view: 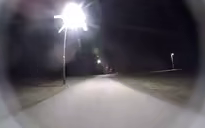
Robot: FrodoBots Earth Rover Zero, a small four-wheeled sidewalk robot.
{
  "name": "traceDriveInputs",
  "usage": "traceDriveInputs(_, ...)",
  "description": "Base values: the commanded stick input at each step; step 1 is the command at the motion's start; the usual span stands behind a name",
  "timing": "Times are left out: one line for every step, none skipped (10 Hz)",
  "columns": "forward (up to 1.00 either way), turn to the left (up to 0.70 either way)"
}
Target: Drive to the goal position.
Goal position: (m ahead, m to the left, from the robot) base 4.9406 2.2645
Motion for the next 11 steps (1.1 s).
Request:
traceDriveInputs(1.00,0.00)
traceDriveInputs(1.00,0.00)
traceDriveInputs(1.00,0.00)
traceDriveInputs(1.00,0.00)
traceDriveInputs(1.00,0.00)
traceDriveInputs(1.00,0.00)
traceDriveInputs(1.00,0.00)
traceDriveInputs(1.00,0.00)
traceDriveInputs(1.00,0.00)
traceDriveInputs(1.00,0.17)
traceDriveInputs(1.00,0.27)
